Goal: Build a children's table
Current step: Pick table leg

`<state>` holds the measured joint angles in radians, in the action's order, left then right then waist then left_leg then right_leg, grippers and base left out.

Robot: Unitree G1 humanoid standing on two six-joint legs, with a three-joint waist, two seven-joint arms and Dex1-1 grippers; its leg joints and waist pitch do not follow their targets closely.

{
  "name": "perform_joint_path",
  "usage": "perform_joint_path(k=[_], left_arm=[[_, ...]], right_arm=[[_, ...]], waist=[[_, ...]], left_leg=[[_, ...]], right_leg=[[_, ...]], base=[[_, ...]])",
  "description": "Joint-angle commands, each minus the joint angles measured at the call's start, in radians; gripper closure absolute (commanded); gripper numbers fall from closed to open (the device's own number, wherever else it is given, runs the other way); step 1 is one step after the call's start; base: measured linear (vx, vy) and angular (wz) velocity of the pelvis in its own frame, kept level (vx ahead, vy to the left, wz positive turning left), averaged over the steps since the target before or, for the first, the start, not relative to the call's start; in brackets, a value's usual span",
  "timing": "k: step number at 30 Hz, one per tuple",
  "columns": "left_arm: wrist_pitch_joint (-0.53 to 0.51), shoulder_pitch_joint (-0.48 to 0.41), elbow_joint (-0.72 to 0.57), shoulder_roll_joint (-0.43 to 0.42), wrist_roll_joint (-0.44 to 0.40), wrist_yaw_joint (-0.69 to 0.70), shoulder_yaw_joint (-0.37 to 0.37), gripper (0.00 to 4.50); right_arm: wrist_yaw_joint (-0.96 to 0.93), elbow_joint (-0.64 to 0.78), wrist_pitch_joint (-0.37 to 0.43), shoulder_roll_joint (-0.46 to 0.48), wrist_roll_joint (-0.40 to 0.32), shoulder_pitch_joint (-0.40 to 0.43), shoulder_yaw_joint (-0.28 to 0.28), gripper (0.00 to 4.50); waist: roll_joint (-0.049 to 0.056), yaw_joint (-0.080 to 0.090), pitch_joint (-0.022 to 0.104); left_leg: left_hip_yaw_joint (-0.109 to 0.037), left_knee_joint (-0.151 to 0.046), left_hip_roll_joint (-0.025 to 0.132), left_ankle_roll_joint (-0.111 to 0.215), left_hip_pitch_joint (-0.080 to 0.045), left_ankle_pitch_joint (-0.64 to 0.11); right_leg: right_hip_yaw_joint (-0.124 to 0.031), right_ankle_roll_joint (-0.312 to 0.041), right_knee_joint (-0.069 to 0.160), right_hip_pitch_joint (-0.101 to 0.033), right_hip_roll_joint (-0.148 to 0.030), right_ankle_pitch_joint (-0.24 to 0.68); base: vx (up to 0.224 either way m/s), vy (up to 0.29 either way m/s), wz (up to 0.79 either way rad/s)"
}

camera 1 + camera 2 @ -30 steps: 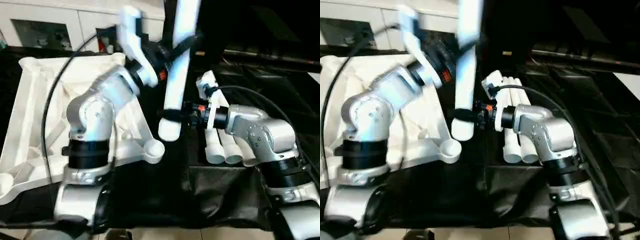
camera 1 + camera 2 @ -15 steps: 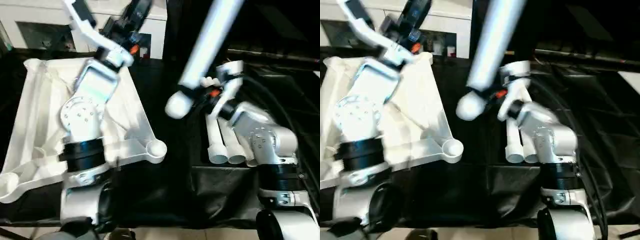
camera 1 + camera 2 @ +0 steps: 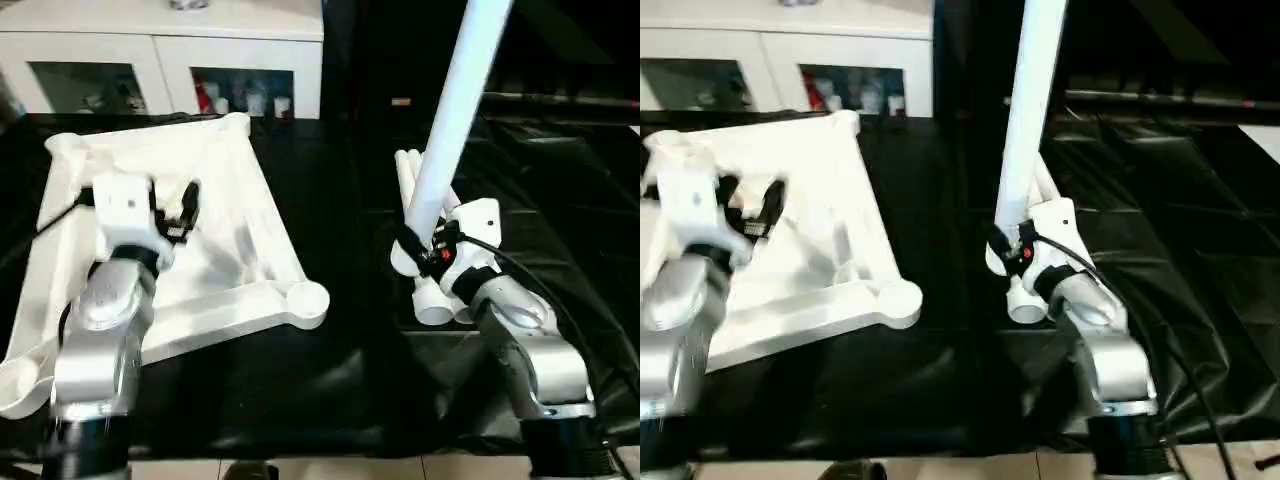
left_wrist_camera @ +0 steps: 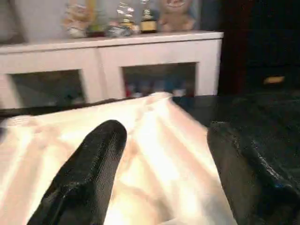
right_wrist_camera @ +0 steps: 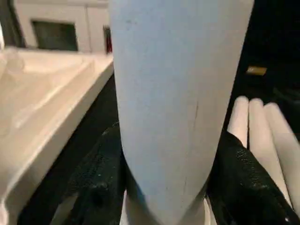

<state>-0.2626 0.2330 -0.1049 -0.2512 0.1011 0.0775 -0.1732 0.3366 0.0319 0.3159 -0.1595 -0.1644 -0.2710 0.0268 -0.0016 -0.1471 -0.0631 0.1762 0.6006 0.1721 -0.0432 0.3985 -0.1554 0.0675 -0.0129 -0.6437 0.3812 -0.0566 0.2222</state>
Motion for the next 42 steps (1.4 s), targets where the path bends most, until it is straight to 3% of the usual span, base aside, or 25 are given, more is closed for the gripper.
perform_joint_path(k=[1,3,5,9,11,13,14,15,16,19,20,21,22,25,30,31,32,33,34,35,37,38,39,41,42], left_arm=[[0.017,-0.005,-0.027,0.013,-0.031,-0.035,0.009,1.21],[0.021,-0.008,-0.031,0.017,-0.041,-0.04,0.014,1.21],[0.026,-0.013,-0.034,0.017,-0.052,-0.04,0.021,1.21],[0.031,-0.01,-0.03,0.015,-0.059,-0.04,0.032,1.21],[0.034,-0.009,-0.028,0.018,-0.064,-0.036,0.039,1.21],[0.036,-0.009,-0.027,0.017,-0.074,-0.032,0.048,1.21],[0.036,-0.009,-0.027,0.018,-0.075,-0.03,0.05,1.21],[0.036,-0.009,-0.027,0.019,-0.075,-0.029,0.05,1.21],[0.041,-0.009,-0.028,0.015,-0.08,-0.024,0.056,1.21],[0.031,-0.013,-0.045,0.01,-0.074,0.004,0.077,1.21],[0.031,-0.013,-0.045,0.01,-0.074,0.004,0.077,1.21],[0.037,-0.018,-0.052,0.008,-0.086,0.006,0.091,1.21],[0.05,-0.023,-0.058,0.013,-0.106,0.0,0.111,1.21],[0.058,-0.022,-0.053,0.031,-0.12,-0.016,0.127,1.21],[0.055,0.009,-0.02,0.053,-0.148,-0.034,0.166,1.21],[0.056,0.014,-0.013,0.055,-0.147,-0.037,0.165,1.21],[0.057,0.016,-0.012,0.056,-0.147,-0.037,0.164,1.21],[0.059,0.021,-0.008,0.057,-0.147,-0.037,0.163,1.21],[0.059,0.023,-0.007,0.06,-0.149,-0.036,0.163,1.21],[0.06,0.025,-0.005,0.061,-0.153,-0.036,0.163,1.21],[0.064,0.03,0.002,0.064,-0.16,-0.039,0.163,1.21],[0.064,0.033,0.006,0.066,-0.16,-0.041,0.162,1.21],[0.064,0.037,0.01,0.067,-0.16,-0.044,0.161,1.21],[0.065,0.041,0.014,0.067,-0.16,-0.045,0.161,1.21],[0.07,0.043,0.017,0.068,-0.162,-0.047,0.161,1.21]], right_arm=[[-0.023,0.013,-0.001,0.01,-0.017,-0.003,0.032,2.61],[-0.025,-0.011,-0.018,0.003,-0.013,-0.006,0.02,2.61],[-0.022,-0.022,-0.031,0.004,-0.013,-0.008,0.013,2.61],[-0.02,-0.043,-0.054,0.01,0.0,-0.025,0.009,2.61],[-0.018,-0.051,-0.056,0.015,-0.002,-0.03,0.011,2.61],[-0.02,-0.059,-0.059,0.019,-0.005,-0.034,0.014,2.61],[-0.018,-0.064,-0.059,0.021,-0.01,-0.036,0.014,2.61],[-0.015,-0.068,-0.059,0.023,-0.015,-0.037,0.014,2.61],[-0.016,-0.072,-0.061,0.025,-0.019,-0.038,0.015,2.61],[-0.006,-0.081,-0.068,0.033,-0.032,-0.032,0.013,2.61],[-0.006,-0.081,-0.068,0.033,-0.032,-0.032,0.013,2.61],[-0.005,-0.08,-0.08,0.029,-0.025,-0.028,0.009,2.61],[-0.007,-0.076,-0.091,0.025,-0.022,-0.024,0.009,2.61],[-0.008,-0.076,-0.092,0.022,-0.024,-0.022,0.018,2.61],[-0.01,-0.092,-0.1,0.011,-0.025,-0.032,0.036,2.61],[-0.01,-0.095,-0.101,0.008,-0.026,-0.034,0.038,2.61],[-0.01,-0.096,-0.102,0.007,-0.026,-0.035,0.038,2.61],[-0.01,-0.099,-0.103,0.002,-0.027,-0.037,0.04,2.61],[-0.008,-0.102,-0.105,0.0,-0.027,-0.04,0.041,2.61],[-0.007,-0.105,-0.107,-0.002,-0.027,-0.041,0.042,2.61],[-0.006,-0.115,-0.11,-0.007,-0.024,-0.048,0.043,2.61],[-0.006,-0.119,-0.109,-0.01,-0.024,-0.052,0.045,2.61],[-0.006,-0.124,-0.108,-0.013,-0.023,-0.058,0.047,2.61],[-0.008,-0.129,-0.106,-0.015,-0.021,-0.062,0.047,2.61],[-0.012,-0.135,-0.106,-0.018,-0.018,-0.066,0.048,2.61]], waist=[[-0.007,-0.025,0.062],[-0.008,-0.047,0.061],[0.0,-0.049,0.064],[0.048,0.037,0.083],[0.031,0.049,0.073],[-0.015,0.063,0.068],[-0.072,0.018,0.072],[-0.031,0.022,0.08],[-0.028,0.034,0.072],[-0.015,0.05,0.05],[0.019,0.086,0.037],[0.06,0.107,0.075],[0.073,0.103,0.051],[0.108,0.137,0.057],[0.04,0.143,0.094],[0.008,0.131,0.093],[-0.023,0.108,0.094],[-0.03,0.076,0.094],[-0.01,0.076,0.06],[-0.009,0.081,0.036],[0.001,0.076,0.081],[0.05,0.079,0.108],[0.085,0.115,0.125],[0.065,0.12,0.11],[0.062,0.117,0.106]], left_leg=[[-0.037,-0.011,0.059,0.089,-0.009,-0.189],[-0.064,0.042,0.07,0.11,0.021,-0.142],[-0.08,0.024,0.062,0.121,0.029,-0.128],[-0.043,-0.101,0.034,0.275,-0.087,-0.135],[-0.036,-0.131,0.067,0.293,-0.058,-0.196],[-0.018,-0.154,0.067,0.187,-0.053,-0.342],[-0.005,0.012,0.011,0.041,0.0,-0.415],[-0.147,0.25,-0.037,-0.024,0.086,-0.253],[-0.169,0.274,-0.043,-0.072,0.119,-0.221],[-0.134,0.082,-0.007,-0.084,-0.006,-0.229],[-0.136,-0.034,0.013,-0.048,-0.02,-0.432],[-0.164,-0.062,0.055,-0.08,-0.042,-0.554],[-0.243,-0.144,0.032,-0.137,0.014,-0.73],[-0.412,-0.15,0.06,-0.14,-0.081,-0.593],[-0.532,-0.203,-0.078,-0.174,-0.093,-0.27],[-0.493,-0.202,-0.141,-0.174,-0.05,-0.39],[-0.38,-0.072,-0.187,-0.109,0.066,-0.47],[-0.263,0.098,-0.194,-0.066,0.07,-0.403],[-0.147,0.225,-0.106,-0.004,0.09,-0.264],[-0.094,0.254,-0.066,-0.005,0.06,-0.216],[-0.059,0.151,-0.002,0.095,0.054,-0.225],[-0.113,0.029,0.058,0.169,0.025,-0.139],[-0.327,-0.032,0.21,0.405,-0.126,0.162],[-0.387,-0.016,0.18,0.593,-0.128,0.597],[-0.331,-0.028,0.146,0.498,-0.086,0.59]], right_leg=[[-0.131,-0.118,0.154,-0.05,-0.221,0.422],[-0.167,-0.109,0.171,-0.063,-0.288,0.503],[-0.132,-0.118,0.162,-0.061,-0.252,0.508],[0.04,-0.056,-0.028,0.043,0.009,0.2],[0.069,0.046,-0.128,0.061,-0.003,0.14],[0.036,0.034,-0.07,0.034,-0.049,0.124],[-0.119,0.06,0.099,0.0,-0.289,0.337],[-0.203,0.063,0.147,-0.022,-0.387,0.438],[-0.155,0.063,0.138,-0.04,-0.368,0.485],[0.04,-0.157,0.134,-0.042,-0.199,0.542],[0.086,-0.133,0.082,-0.01,-0.045,0.464],[0.067,-0.118,0.028,-0.024,-0.037,0.29],[0.085,-0.121,-0.024,-0.066,-0.017,-0.007],[0.035,-0.089,-0.072,-0.021,0.013,0.189],[-0.062,-0.155,-0.023,-0.072,0.034,0.247],[-0.088,-0.23,0.025,-0.104,0.017,0.276],[-0.112,-0.411,0.13,-0.147,-0.084,0.31],[-0.089,-0.503,0.201,-0.141,-0.15,0.316],[-0.029,-0.466,0.189,-0.104,-0.2,0.306],[0.077,-0.391,0.216,-0.067,-0.202,0.357],[0.159,-0.329,0.189,-0.159,-0.175,0.271],[0.211,-0.201,0.143,-0.208,-0.105,0.118],[0.155,-0.09,-0.108,-0.007,0.002,0.146],[0.036,-0.079,-0.178,0.09,-0.015,0.346],[-0.012,-0.069,-0.188,0.082,-0.02,0.229]], base=[[0.0,0.0,0.0],[-0.023,0.098,-0.05],[-0.018,0.161,-0.11],[-0.029,0.236,0.02],[-0.055,0.226,0.07],[-0.098,0.153,-0.06],[-0.118,0.131,-0.02],[-0.108,0.16,-0.19],[-0.108,0.16,-0.19],[-0.111,0.273,-0.4],[-0.134,0.266,0.01],[-0.129,0.263,0.11],[-0.129,0.263,0.11],[-0.059,0.189,0.42],[-0.07,0.011,0.35],[-0.104,-0.113,0.48],[-0.12,-0.196,0.52],[-0.12,-0.196,0.52],[-0.106,-0.207,0.43],[-0.091,-0.179,0.21],[-0.029,-0.219,0.26],[0.064,-0.147,0.48],[0.022,-0.063,0.35],[0.004,-0.183,0.43],[-0.059,-0.327,0.49]])
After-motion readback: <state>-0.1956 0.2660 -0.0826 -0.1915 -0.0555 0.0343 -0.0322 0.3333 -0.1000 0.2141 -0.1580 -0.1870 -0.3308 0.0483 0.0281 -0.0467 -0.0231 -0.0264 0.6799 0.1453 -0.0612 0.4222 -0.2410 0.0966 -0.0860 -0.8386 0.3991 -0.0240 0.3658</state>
